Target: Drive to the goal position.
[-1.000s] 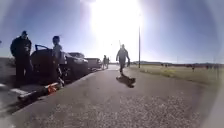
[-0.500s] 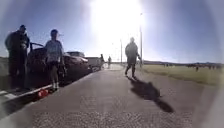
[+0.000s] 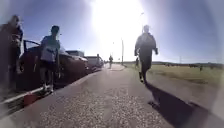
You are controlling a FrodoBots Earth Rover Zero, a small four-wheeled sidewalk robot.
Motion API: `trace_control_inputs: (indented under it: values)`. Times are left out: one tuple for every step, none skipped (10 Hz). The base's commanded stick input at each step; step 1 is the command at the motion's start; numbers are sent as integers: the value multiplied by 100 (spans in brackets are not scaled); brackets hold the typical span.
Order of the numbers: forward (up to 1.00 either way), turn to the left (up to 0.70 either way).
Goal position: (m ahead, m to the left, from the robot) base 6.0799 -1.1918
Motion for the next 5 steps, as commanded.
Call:
trace_control_inputs:
  values:
    - [100, 0]
    - [100, 0]
    - [100, 0]
    - [100, 0]
    - [100, 0]
